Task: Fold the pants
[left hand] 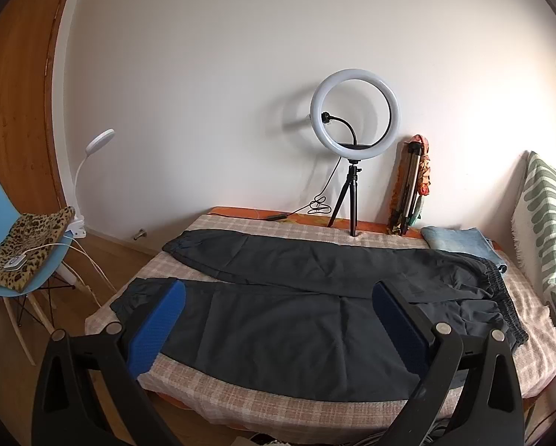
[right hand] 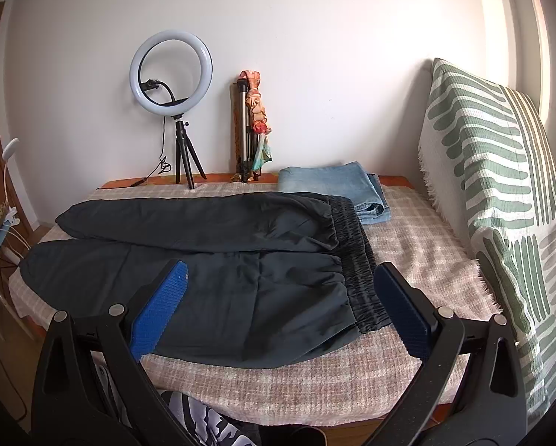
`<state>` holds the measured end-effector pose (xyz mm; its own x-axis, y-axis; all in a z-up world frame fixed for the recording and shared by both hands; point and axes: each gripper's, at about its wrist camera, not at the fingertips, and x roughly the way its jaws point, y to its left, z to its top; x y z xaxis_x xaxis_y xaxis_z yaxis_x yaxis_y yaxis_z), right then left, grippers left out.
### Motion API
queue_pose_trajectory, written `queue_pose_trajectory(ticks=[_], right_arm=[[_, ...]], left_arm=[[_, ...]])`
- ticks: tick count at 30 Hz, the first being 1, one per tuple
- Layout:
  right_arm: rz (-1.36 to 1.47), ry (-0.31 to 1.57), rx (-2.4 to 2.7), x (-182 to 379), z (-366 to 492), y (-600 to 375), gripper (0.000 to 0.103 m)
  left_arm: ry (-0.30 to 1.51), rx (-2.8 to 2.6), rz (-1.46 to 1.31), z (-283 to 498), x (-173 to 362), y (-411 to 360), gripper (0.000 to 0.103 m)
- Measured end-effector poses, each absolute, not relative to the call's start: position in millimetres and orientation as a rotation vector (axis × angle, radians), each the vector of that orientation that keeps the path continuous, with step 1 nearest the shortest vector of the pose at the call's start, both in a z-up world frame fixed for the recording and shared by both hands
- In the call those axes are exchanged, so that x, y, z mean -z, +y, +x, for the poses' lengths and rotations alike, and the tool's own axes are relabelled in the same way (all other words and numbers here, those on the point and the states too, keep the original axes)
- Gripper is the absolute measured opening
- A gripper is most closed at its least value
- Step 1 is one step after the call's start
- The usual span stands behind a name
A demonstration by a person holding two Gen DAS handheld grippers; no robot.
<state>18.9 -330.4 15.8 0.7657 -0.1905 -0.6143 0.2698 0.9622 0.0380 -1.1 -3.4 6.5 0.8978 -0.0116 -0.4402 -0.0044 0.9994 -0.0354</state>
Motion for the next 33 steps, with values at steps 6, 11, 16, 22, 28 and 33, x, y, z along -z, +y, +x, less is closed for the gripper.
queue_pose_trajectory(ticks=[6,11,16,22,28,33], right_arm=[[0.128,0.652,0.249,-15.0,17.9,-330.7,0.102],[0.130,0.651,0.248,-15.3,17.2,-330.8,0.102],[0.129,0.653,0.249,-15.3,17.7,-332.2,0.102],[0.124,0.654,0.242,-12.8,19.0,-330.1,0.102],[0.131,0.657,0.242,-12.3,18.9,-329.0,0.102],[0.133,0.659,0.241,-11.1,19.1,-329.5,0.102]], left_arm=[[0.453,0.006,-0.035,-1.2,-7.1,-4.2,0.102],[0.454,0.011,-0.037,-0.3,-7.1,-4.8,0.102],[0.454,0.011,-0.038,-0.3,-6.7,-6.2,0.102],[0.453,0.014,-0.037,-0.6,-5.7,-9.7,0.102],[0.453,0.015,-0.037,-1.3,-4.7,-10.7,0.102],[0.456,0.015,-0.035,-1.5,-2.7,-13.7,0.102]])
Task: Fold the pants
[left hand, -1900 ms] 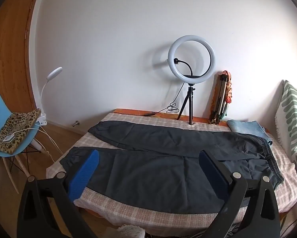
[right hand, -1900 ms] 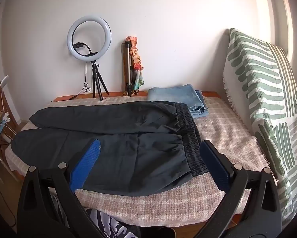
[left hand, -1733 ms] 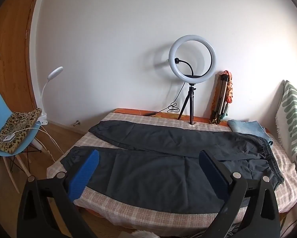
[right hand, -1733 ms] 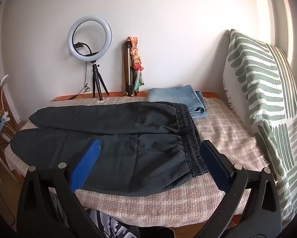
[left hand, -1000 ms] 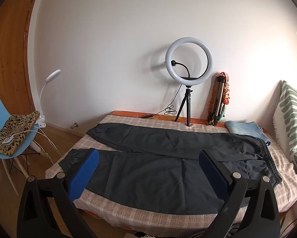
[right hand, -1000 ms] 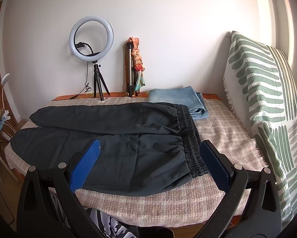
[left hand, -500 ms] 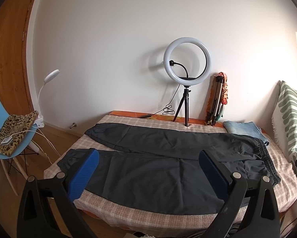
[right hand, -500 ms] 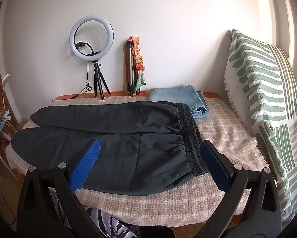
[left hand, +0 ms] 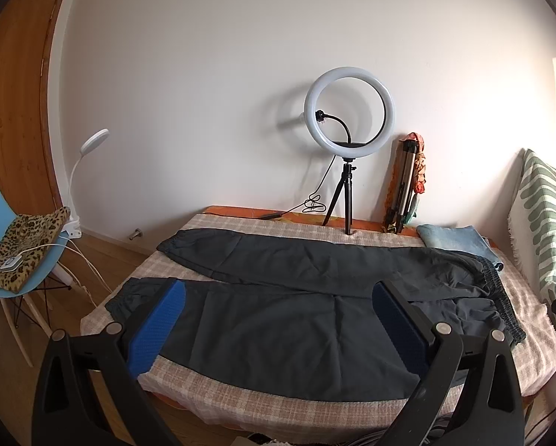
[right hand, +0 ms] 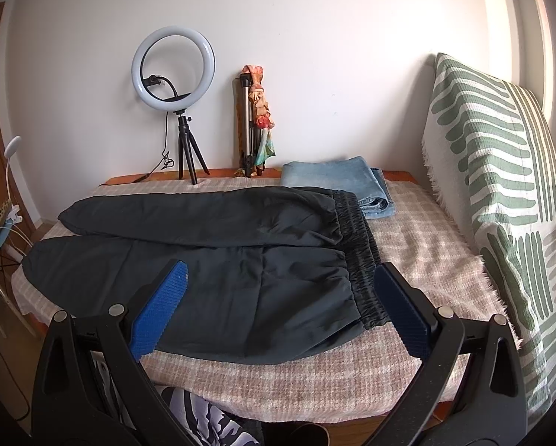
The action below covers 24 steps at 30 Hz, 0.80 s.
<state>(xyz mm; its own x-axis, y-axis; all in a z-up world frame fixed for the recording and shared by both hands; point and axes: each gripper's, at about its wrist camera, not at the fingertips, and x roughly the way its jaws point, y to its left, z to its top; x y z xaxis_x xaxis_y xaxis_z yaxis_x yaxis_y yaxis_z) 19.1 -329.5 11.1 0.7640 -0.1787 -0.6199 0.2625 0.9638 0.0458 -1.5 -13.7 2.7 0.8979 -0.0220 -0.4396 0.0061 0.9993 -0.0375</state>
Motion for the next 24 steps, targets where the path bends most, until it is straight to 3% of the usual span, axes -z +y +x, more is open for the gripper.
queue_pose_trajectory(ticks=[24], right_arm=[[0.120,0.666,0.229,-6.9,26.6,-331.2,0.102]], left_arm=[[0.470,0.015,-0.031,4.8,3.1,-8.9,0.102]])
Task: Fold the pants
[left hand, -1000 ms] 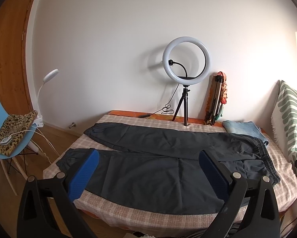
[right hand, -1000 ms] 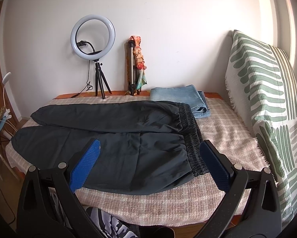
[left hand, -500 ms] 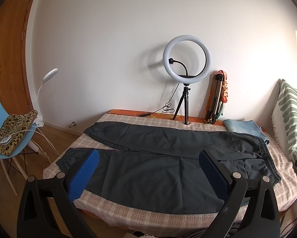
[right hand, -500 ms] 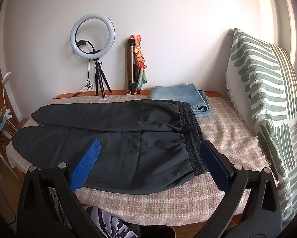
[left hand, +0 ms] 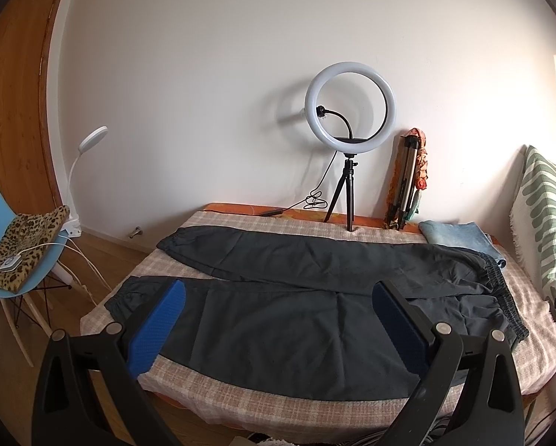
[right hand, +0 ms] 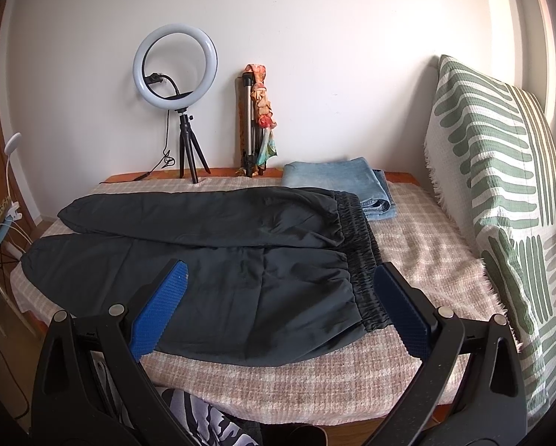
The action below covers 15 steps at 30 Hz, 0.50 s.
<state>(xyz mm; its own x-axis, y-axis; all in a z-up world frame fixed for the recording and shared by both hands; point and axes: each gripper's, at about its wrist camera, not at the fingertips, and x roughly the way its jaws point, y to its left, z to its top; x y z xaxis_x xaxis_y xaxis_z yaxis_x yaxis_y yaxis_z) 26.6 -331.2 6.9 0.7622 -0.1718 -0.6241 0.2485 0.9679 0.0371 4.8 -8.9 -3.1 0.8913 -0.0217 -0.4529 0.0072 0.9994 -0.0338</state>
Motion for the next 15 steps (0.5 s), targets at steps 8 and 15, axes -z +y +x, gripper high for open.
queue_pose_trajectory(ticks=[8,15], right_arm=[[0.076,0.669,0.193,-10.3,44.4,-328.0,0.102],[0.011,0.677,0.124,-15.7,82.5,-322.3,0.102]], left_arm=[[0.522,0.000,-0.025,16.1,14.4,9.9,0.102],[0.572,-0.030,-0.006,33.1,24.4,37.3,0.102]])
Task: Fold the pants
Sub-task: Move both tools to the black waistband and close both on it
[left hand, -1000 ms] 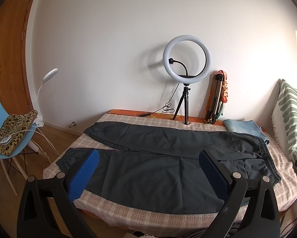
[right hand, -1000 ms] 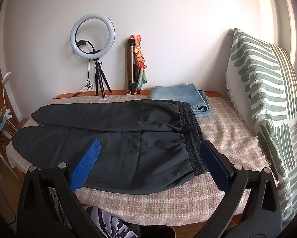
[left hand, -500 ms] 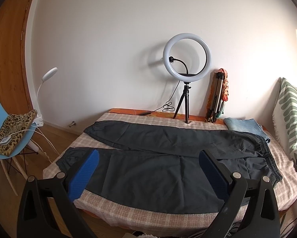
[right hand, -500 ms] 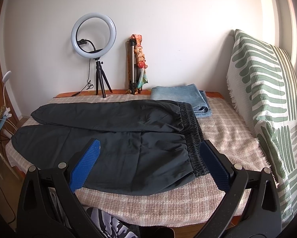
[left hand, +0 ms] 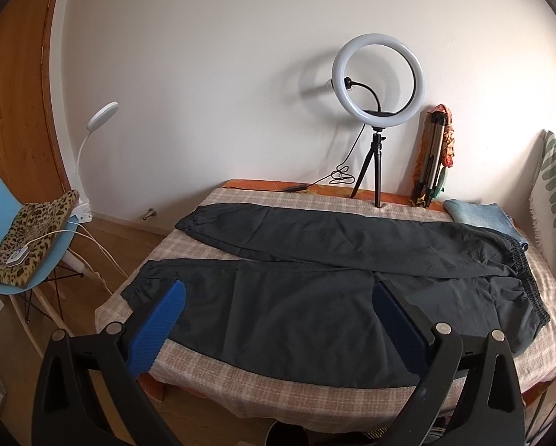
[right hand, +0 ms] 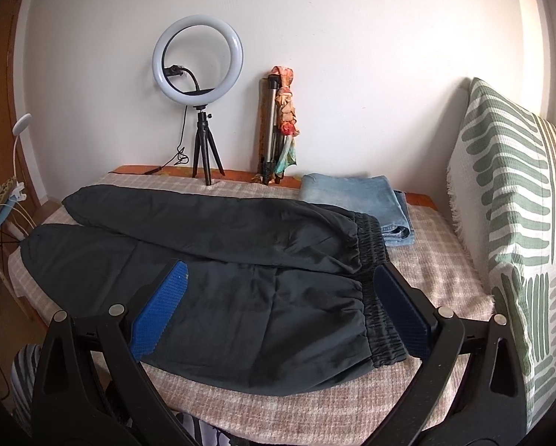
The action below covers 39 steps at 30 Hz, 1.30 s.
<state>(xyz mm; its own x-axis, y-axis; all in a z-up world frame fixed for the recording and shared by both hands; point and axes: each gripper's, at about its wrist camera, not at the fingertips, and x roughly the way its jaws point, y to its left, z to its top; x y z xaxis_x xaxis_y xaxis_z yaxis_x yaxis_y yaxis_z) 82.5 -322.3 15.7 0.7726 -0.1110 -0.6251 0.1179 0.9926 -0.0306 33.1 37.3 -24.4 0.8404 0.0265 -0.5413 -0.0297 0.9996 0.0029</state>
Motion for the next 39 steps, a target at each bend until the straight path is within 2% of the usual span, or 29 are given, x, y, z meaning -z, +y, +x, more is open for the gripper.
queue_pose_trajectory(ticks=[10,15,22,31,33,39], right_arm=[[-0.043,0.674,-0.123,-27.4,191.8,-293.1,0.102],[-0.039,0.758,-0.253,-11.1,270.3,-267.0,0.102],[-0.059,0.899,-0.374,45.7,362.8,-238.5,0.102],[-0.133,1.060,-0.397,137.0,455.5,-227.1,0.102],[-0.155,1.082,-0.398,153.5,468.9,-227.2,0.102],[-0.139,1.133,-0.418,188.3,501.6,-232.5,0.102]], left_arm=[[0.691,-0.046,0.004,99.9,48.8,89.2,0.101],[0.746,-0.043,-0.006,149.9,61.1,115.1,0.101],[0.854,-0.009,-0.099,243.3,82.7,156.2,0.101],[0.949,-0.098,-0.078,357.0,115.9,185.4,0.087],[0.979,-0.099,-0.108,380.9,124.3,194.9,0.078],[1.028,-0.141,-0.148,441.1,148.4,221.0,0.078]])
